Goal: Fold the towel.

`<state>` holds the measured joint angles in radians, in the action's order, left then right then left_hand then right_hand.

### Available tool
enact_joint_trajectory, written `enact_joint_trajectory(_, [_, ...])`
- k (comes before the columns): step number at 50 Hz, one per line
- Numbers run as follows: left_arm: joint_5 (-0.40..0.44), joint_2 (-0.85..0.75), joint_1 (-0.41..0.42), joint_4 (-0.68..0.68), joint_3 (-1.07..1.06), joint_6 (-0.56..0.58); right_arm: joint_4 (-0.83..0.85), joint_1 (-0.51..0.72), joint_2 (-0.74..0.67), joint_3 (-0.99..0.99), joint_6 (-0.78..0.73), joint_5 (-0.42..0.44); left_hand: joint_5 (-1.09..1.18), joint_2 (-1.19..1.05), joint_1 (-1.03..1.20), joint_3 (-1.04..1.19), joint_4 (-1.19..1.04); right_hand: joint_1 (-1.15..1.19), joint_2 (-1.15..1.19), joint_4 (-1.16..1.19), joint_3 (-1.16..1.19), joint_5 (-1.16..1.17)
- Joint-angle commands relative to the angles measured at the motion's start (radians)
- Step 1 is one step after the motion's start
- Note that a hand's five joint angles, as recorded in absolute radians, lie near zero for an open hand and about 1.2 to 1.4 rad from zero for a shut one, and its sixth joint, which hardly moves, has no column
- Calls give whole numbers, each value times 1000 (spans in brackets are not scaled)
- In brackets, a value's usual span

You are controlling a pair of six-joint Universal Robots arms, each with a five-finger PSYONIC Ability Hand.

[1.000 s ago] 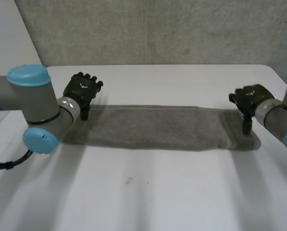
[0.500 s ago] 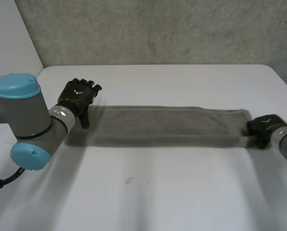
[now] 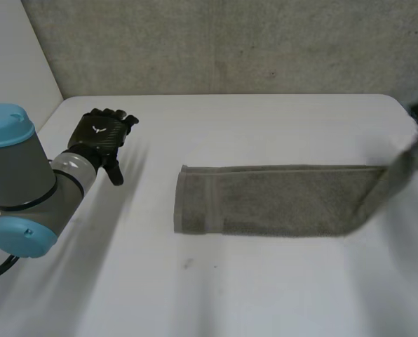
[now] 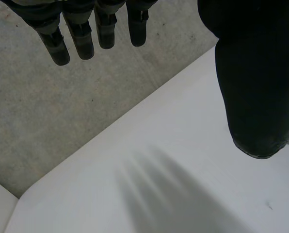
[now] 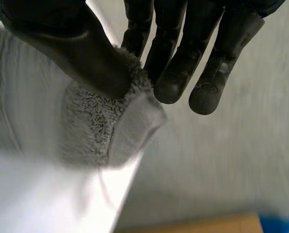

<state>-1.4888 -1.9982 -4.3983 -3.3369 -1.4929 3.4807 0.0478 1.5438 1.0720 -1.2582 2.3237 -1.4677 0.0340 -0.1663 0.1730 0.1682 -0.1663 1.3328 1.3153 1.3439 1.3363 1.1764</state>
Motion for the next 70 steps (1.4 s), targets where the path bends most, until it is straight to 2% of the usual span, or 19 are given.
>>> enact_joint_trajectory(1, [-1,-1,-3,-15,-21,0,121,397,22,-27,105,4,-19,-24,17,22,-24,63,81,52,60,45])
enact_joint_trajectory(9, [-2,1,6,-38,-41,1,210,689,-131,-33,106,32,-16,-27,20,25,-27,63,81,52,60,45])
enact_joint_trajectory(18, [-4,6,19,-39,-43,-3,207,797,-215,-66,100,152,-24,-18,11,16,-18,63,81,52,60,45])
enact_joint_trajectory(19, [-4,9,19,-39,-43,-8,207,796,-205,-78,108,164,-24,-18,11,16,-18,-215,-197,-226,-218,-233])
enact_joint_trajectory(20, [-4,18,19,-39,-41,-14,202,789,-189,-93,112,165,-24,-18,11,16,-18,-723,-706,-734,-727,-741])
enact_joint_trajectory(21, [-4,18,19,-39,-41,-14,202,789,-188,-93,112,165,-24,-18,11,16,-18,-728,-711,-739,-732,-746])
enact_joint_trajectory(22, [-4,25,19,-39,-37,-23,198,789,-158,-118,120,161,-24,-18,11,16,-18,-1158,-1141,-1169,-1162,-1176])
enact_joint_trajectory(29, [-2,35,36,-39,3,-72,195,624,-3,-256,230,159,-21,-21,14,19,-21,-1158,-1141,-1169,-1162,-1176])
enact_joint_trajectory(34, [-2,21,74,-38,51,-98,179,442,112,-386,406,156,-16,-27,20,25,-27,-1158,-1141,-1169,-1162,-1176])
enact_joint_trajectory(45, [-10,-31,165,-38,115,-100,110,266,83,-484,414,179,-13,-30,23,28,-30,-1133,-1116,-1144,-1137,-1151])
enact_joint_trajectory(47, [-11,-28,171,-36,111,-100,103,251,21,-471,366,159,-13,-30,23,28,-30,-727,-710,-738,-731,-746])
enact_joint_trajectory(48, [-11,-28,171,-36,111,-100,103,251,20,-471,365,159,-13,-30,23,28,-30,-725,-708,-736,-729,-743])
enact_joint_trajectory(50, [-13,-18,180,-33,100,-100,118,227,-15,-463,265,139,-13,-30,23,28,-30,-33,-16,-44,-37,-51])
enact_joint_trajectory(52, [-13,-11,181,-32,94,-101,121,219,-14,-454,229,120,-13,-30,23,28,-30,62,80,51,59,44])
enact_joint_trajectory(59, [-13,29,166,-29,63,-103,150,295,17,-368,200,46,-16,-27,20,25,-27,63,81,52,60,45])
enact_joint_trajectory(61, [-13,39,165,-29,54,-103,158,427,68,-302,204,44,-16,-27,20,25,-27,63,81,52,60,45])
enact_joint_trajectory(64, [-13,50,160,-29,45,-103,161,495,66,-262,203,44,-16,-27,20,25,-27,63,81,52,60,45])
enact_joint_trajectory(66, [-15,55,154,-29,37,-104,162,620,16,-180,184,49,-13,-30,23,28,-30,63,81,52,60,45])
enact_joint_trajectory(70, [-16,70,143,-30,29,-109,150,742,-55,-92,160,55,-13,-30,23,28,-30,63,81,52,60,45])
